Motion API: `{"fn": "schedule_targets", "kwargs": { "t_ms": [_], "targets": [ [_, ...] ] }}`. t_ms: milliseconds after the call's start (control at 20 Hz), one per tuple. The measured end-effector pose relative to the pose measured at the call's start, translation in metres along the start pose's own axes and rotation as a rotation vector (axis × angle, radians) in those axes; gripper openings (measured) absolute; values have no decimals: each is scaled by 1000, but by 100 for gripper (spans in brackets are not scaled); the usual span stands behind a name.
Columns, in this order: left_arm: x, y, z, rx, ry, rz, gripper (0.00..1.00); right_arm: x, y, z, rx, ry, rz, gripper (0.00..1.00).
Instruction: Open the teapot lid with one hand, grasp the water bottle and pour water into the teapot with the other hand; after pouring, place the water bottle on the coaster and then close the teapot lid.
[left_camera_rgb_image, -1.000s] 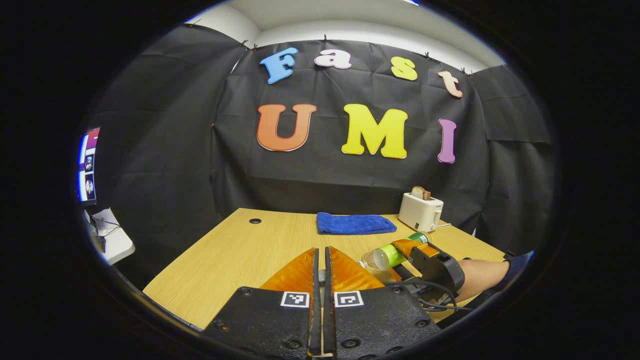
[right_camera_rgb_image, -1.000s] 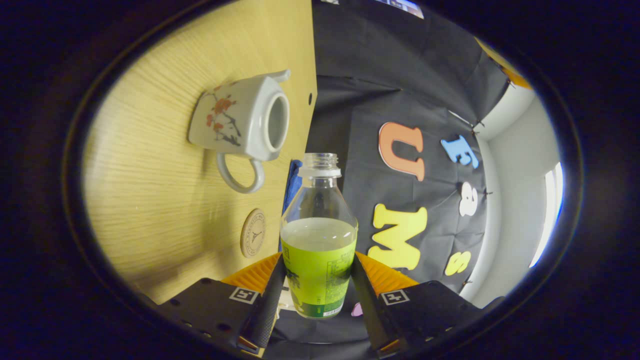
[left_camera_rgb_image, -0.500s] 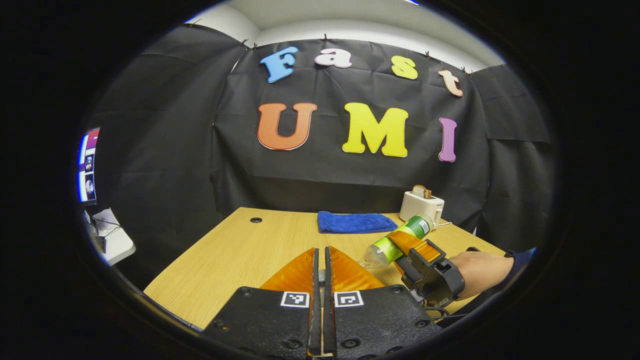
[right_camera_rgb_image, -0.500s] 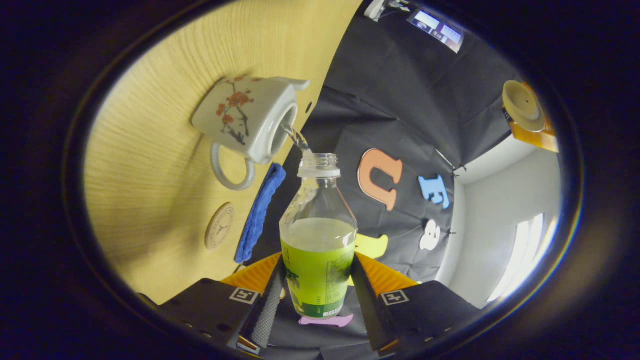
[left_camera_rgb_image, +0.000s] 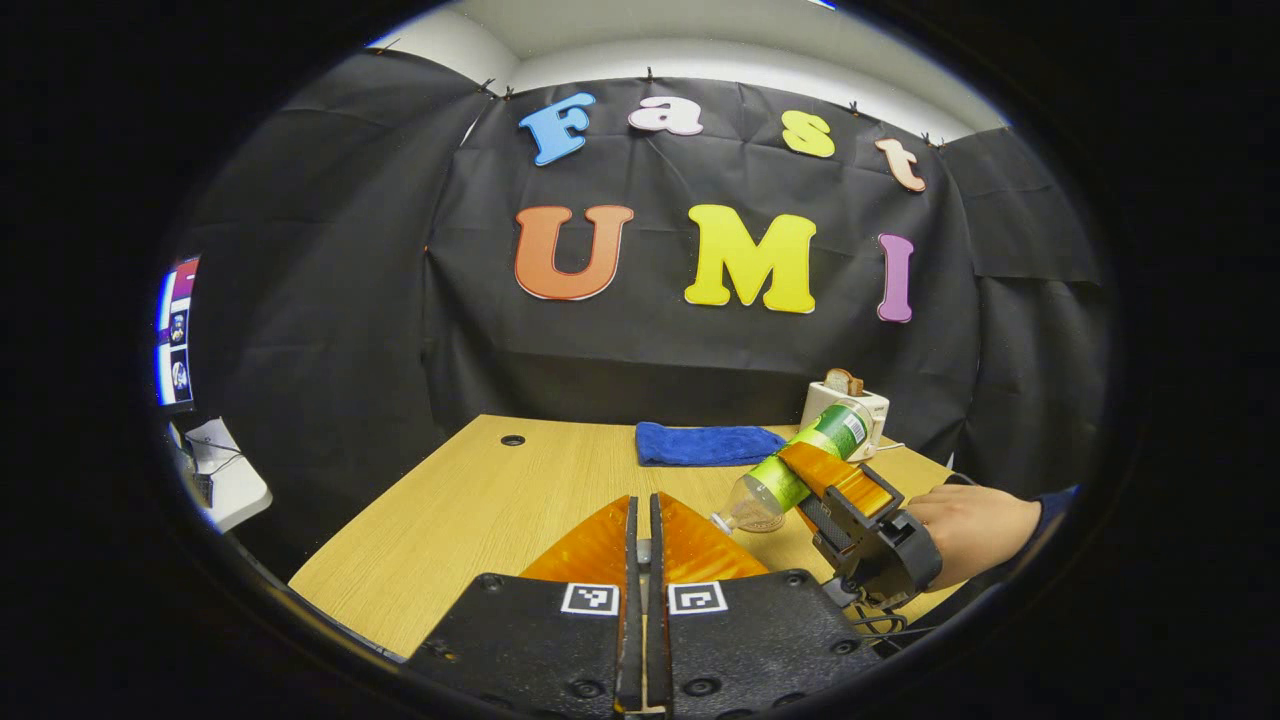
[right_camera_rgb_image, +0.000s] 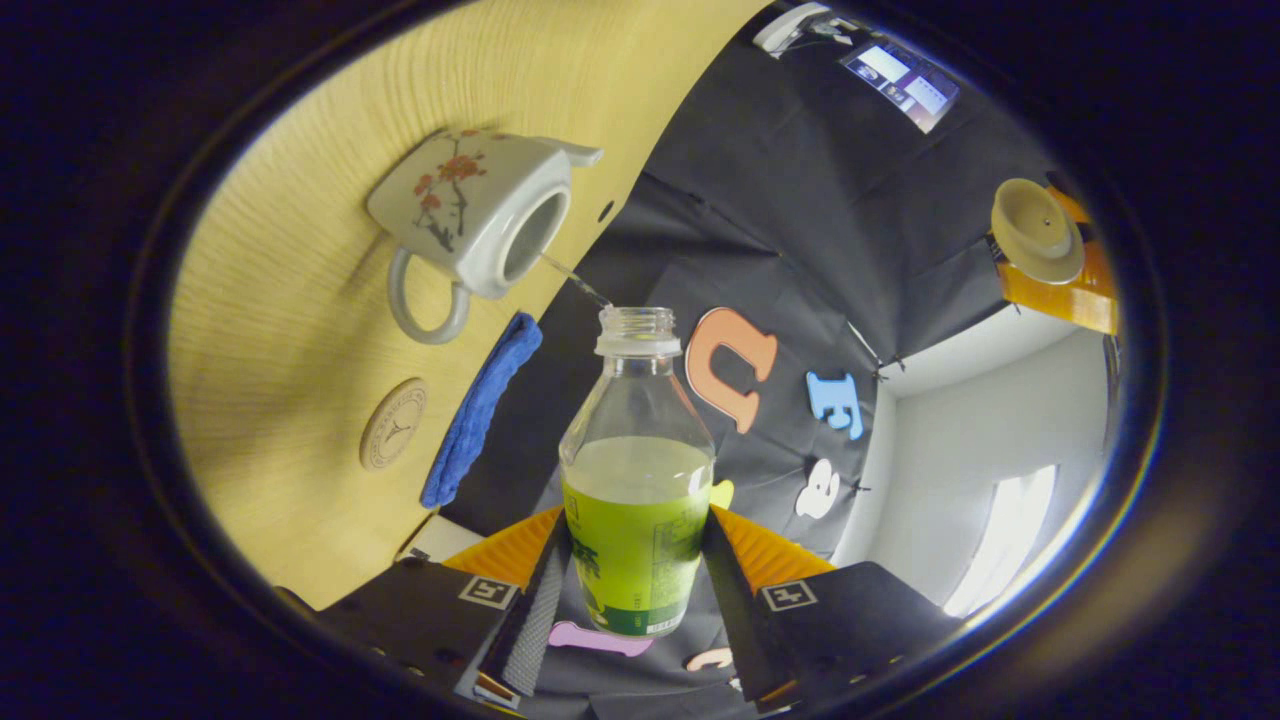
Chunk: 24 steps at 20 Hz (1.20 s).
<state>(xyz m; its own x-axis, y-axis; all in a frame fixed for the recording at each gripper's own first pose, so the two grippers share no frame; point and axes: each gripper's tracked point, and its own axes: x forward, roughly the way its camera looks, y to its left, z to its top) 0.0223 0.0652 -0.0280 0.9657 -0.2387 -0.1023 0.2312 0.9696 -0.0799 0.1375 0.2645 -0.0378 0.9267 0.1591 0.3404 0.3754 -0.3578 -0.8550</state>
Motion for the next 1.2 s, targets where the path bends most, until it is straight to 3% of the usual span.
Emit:
{"fn": "schedule_targets", "kwargs": {
  "t_ms": [1200],
  "targets": [
    [5,3,-6,-4,23,2,4,-3,-8,9,-105,-34,-54,73]
  ]
}}
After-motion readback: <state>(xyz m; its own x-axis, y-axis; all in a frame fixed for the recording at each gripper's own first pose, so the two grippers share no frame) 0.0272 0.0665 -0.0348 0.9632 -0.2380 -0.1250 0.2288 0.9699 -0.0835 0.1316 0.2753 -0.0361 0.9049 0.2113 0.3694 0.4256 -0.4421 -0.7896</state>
